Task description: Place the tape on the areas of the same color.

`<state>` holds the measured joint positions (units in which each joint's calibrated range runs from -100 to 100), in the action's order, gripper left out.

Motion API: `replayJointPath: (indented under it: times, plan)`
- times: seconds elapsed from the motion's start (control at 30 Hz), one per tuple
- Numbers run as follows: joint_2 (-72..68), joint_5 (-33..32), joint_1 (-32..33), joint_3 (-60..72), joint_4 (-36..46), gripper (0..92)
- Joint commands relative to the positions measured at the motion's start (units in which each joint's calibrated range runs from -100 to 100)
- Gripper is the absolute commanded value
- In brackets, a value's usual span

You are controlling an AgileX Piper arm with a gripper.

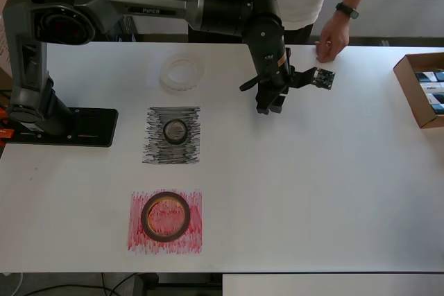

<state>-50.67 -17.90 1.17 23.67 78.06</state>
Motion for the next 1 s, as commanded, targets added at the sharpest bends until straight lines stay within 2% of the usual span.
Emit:
replayJointPath:
  times: [0.0, 0.4, 0.63, 0.97]
  plan:
    - [0.0, 0.5, 1.1, 0.4, 0.0, 58.4]
    - [1.0, 7.2, 5.3, -1.5, 0.3, 58.4]
    - [13.8, 12.2, 7.0, -15.5, -0.5, 58.4]
    - [31.1, 13.6, 10.2, -32.1, -0.5, 58.4]
